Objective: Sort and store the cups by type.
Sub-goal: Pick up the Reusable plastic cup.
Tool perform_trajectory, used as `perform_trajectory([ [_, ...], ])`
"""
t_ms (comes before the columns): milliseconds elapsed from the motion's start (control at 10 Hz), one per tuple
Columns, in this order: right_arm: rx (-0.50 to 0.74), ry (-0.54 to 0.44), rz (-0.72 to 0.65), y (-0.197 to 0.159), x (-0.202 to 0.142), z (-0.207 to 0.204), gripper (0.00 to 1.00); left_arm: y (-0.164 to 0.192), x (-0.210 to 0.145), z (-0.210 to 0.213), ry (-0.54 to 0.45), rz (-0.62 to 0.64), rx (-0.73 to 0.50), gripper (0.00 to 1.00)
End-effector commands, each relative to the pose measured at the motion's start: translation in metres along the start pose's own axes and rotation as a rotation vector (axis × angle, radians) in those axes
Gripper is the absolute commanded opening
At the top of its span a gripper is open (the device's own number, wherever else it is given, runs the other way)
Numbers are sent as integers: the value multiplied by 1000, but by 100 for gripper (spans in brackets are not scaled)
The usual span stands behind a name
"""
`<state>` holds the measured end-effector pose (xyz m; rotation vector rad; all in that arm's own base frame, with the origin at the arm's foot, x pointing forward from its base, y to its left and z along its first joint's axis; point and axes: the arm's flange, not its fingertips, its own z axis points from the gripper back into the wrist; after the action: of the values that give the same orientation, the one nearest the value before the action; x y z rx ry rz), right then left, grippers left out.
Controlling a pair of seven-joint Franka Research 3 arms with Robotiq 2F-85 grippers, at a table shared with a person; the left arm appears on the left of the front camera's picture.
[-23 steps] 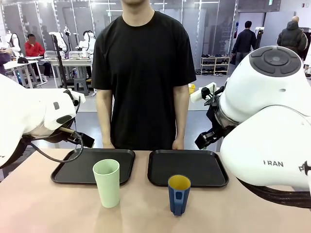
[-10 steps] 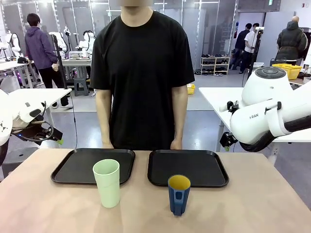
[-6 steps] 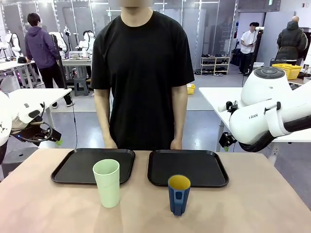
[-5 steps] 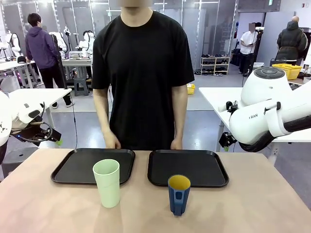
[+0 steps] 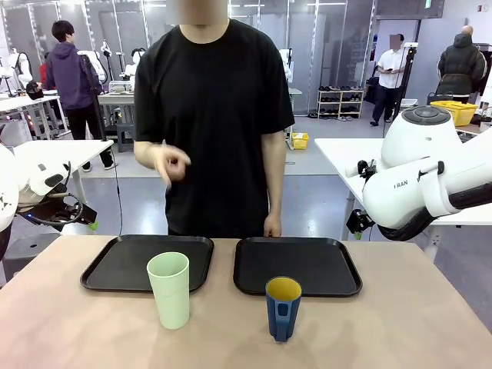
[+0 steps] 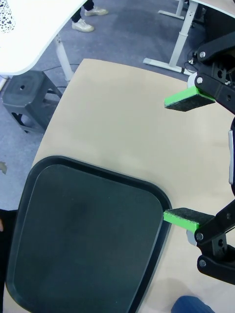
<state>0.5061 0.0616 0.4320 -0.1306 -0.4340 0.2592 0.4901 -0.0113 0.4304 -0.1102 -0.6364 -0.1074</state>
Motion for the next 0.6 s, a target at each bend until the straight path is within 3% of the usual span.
perform_trajectory([
  [0,0,-8,2,1,-1,0,100,1,1,0,-8,-8,15,100],
  [500,0,-8,2,1,-1,0,100,1,1,0,-8,-8,15,100],
])
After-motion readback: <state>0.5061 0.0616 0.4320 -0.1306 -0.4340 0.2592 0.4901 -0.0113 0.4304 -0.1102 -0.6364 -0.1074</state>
